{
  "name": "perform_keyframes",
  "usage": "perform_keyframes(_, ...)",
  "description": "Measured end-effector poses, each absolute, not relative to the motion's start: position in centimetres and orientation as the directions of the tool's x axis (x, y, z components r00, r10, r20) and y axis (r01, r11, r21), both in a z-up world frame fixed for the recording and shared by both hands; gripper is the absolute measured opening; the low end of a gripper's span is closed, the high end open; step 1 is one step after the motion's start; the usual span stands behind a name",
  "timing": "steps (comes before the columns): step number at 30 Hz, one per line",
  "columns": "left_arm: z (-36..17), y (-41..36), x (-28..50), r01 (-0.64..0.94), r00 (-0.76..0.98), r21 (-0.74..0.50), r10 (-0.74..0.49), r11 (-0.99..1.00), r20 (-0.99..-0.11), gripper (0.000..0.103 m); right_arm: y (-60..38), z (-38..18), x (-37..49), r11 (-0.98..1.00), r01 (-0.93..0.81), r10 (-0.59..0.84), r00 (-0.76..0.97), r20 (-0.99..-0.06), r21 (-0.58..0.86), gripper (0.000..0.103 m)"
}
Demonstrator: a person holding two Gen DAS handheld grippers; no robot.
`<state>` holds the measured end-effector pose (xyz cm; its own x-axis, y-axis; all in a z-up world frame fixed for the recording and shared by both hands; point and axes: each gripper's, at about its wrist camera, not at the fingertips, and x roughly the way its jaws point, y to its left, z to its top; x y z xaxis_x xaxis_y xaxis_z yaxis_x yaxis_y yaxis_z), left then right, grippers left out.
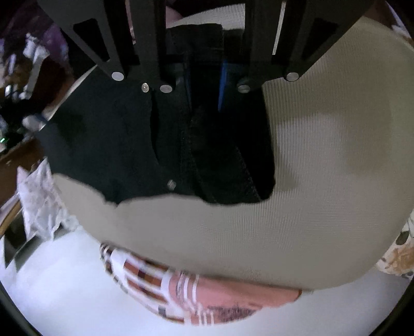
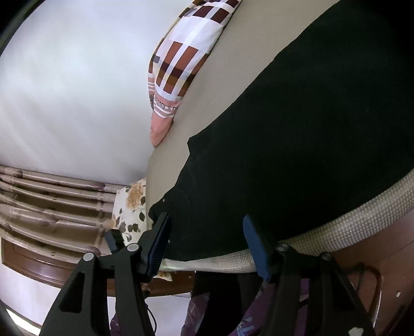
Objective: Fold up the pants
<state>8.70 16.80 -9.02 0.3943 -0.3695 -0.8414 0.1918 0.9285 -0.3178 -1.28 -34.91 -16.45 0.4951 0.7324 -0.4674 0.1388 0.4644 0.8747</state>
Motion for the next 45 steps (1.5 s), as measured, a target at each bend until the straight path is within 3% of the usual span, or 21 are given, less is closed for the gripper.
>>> perform_keyframes(4, -10.6, 16.7, 7.9, 0.207, 0.376, -0.267, -0.328, 0.941, -0.866, 0.019, -34.8, -16.9, -1.2, 0.462, 0.143, 0.735, 0.490, -0.468, 0.875, 0.058)
perform_keyframes(7, -11.7, 17.1, 6.8, 0.210, 0.410, -0.260, -0.326, 0.943, -0.852, 0.030, -34.6, -17.4, -0.9, 0.452, 0.151, 0.744, 0.480, -0.465, 0.879, 0.058)
perform_keyframes(9, -11.9, 17.8, 6.5, 0.179, 0.435, -0.241, -0.296, 0.954, -0.850, 0.054, -34.4, -17.5, -0.8, 0.450, 0.149, 0.751, 0.471, -0.463, 0.881, 0.058)
perform_keyframes(13, -11.7, 18.8, 6.0, 0.151, 0.463, -0.238, -0.281, 0.959, -0.841, 0.060, -33.7, -17.0, -0.5, 0.458, 0.114, 0.762, 0.460, -0.456, 0.882, 0.058)
perform_keyframes(15, -11.0, 19.4, 5.8, 0.126, 0.460, -0.251, -0.281, 0.960, -0.842, 0.068, -33.6, -16.7, -0.4, 0.460, 0.103, 0.764, 0.459, -0.453, 0.882, 0.058)
perform_keyframes(22, -7.2, 22.2, 2.9, 0.028, 0.527, -0.275, -0.248, 0.961, -0.813, 0.071, -33.0, -16.3, -0.1, 0.462, 0.070, 0.774, 0.454, -0.441, 0.884, 0.059)
perform_keyframes(26, -8.5, 23.9, 0.8, -0.069, 0.427, -0.447, -0.378, 0.892, -0.821, 0.071, -32.7, -16.6, 0.0, 0.451, 0.068, 0.784, 0.447, -0.431, 0.890, 0.060)
perform_keyframes(29, -10.7, 23.2, -0.7, -0.115, 0.323, -0.570, -0.513, 0.813, -0.796, 0.070, -32.5, -17.1, 0.1, 0.440, 0.077, 0.788, 0.445, -0.425, 0.895, 0.061)
perform_keyframes(33, -11.2, 21.9, -0.6, -0.117, 0.330, -0.670, -0.608, 0.733, -0.722, 0.070, -32.2, -17.4, 0.2, 0.432, 0.084, 0.795, 0.433, -0.424, 0.898, 0.061)
perform_keyframes(34, -11.3, 21.6, -0.4, -0.121, 0.328, -0.691, -0.628, 0.713, -0.705, 0.069, -32.1, -17.3, 0.1, 0.438, 0.081, 0.794, 0.432, -0.427, 0.895, 0.061)
perform_keyframes(35, -11.5, 21.3, -0.1, -0.125, 0.324, -0.703, -0.641, 0.700, -0.696, 0.056, -32.2, -17.2, 0.0, 0.441, 0.076, 0.794, 0.432, -0.428, 0.894, 0.061)
perform_keyframes(36, -11.6, 20.8, 0.2, -0.125, 0.318, -0.689, -0.629, 0.714, -0.710, 0.023, -32.2, -17.1, -0.1, 0.442, 0.072, 0.793, 0.435, -0.427, 0.894, 0.061)
perform_keyframes(37, -11.6, 20.5, 0.4, -0.125, 0.309, -0.662, -0.605, 0.739, -0.734, 0.015, -32.3, -17.0, -0.1, 0.443, 0.070, 0.792, 0.438, -0.426, 0.894, 0.061)
perform_keyframes(45, -7.7, 18.3, 1.4, -0.014, 0.426, -0.535, -0.479, 0.844, -0.767, 0.014, -32.6, -17.1, -0.2, 0.429, 0.074, 0.791, 0.450, -0.414, 0.900, 0.062)
